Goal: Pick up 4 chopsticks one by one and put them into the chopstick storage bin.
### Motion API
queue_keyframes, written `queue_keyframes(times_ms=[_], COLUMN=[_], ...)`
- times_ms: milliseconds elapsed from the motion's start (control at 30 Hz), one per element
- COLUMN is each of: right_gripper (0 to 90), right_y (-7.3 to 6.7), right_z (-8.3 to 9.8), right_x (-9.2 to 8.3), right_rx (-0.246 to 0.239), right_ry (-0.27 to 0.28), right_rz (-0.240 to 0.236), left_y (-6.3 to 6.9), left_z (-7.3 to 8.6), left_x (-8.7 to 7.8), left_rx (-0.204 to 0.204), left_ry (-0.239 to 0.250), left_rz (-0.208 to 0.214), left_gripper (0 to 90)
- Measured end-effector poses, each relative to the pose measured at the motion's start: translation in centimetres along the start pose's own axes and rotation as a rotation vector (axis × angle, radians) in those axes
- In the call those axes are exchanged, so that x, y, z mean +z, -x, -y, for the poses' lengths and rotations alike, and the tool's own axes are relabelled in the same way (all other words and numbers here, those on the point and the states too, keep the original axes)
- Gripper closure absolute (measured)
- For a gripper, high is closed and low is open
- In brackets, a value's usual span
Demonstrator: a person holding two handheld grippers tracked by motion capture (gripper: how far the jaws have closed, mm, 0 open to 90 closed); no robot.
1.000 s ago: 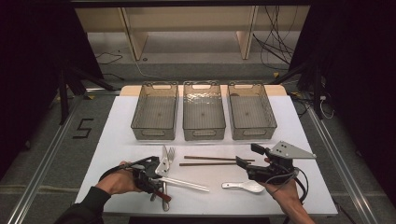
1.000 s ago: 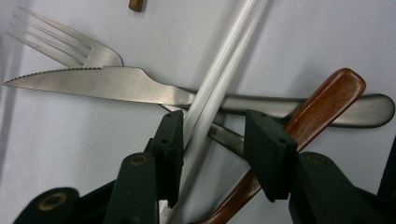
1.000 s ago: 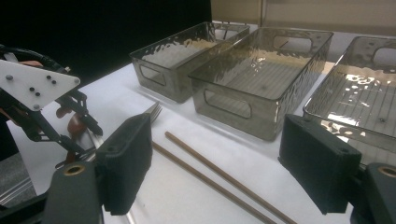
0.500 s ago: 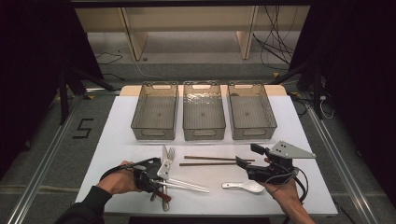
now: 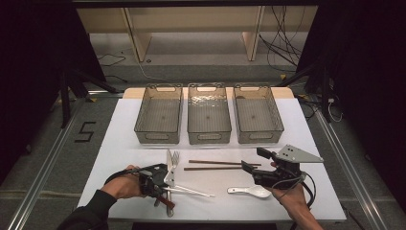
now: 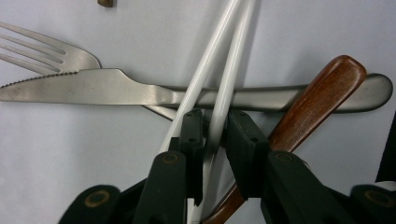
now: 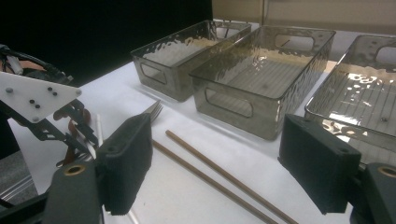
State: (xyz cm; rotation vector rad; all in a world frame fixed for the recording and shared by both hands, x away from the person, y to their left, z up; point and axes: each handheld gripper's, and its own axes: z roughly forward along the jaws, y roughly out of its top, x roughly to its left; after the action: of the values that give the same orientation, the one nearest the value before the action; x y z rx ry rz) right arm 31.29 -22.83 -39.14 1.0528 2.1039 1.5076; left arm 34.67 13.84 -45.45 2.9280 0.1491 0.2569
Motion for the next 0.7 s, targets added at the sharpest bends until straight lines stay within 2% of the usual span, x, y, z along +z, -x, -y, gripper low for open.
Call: queue_keyframes(times_ms=[333, 700], right_gripper=[26.7, 26.8], right_y=[0.0, 0.0], right_z=[-0.01, -0.02], right_x=[0.02, 0.0], right_rx=[-0.001, -0.001], right_ry=[-0.001, -0.002], right_rz=[-0.001, 0.0], left_y=[0.01, -0.14], left_z=[-0.17, -0.06], left_x=[0.04, 0.0], left_rx=[0.05, 0.076], left_ry=[-0.018, 0.001], left_rz=[0.007, -0.005], left_gripper=[81.1, 83.3])
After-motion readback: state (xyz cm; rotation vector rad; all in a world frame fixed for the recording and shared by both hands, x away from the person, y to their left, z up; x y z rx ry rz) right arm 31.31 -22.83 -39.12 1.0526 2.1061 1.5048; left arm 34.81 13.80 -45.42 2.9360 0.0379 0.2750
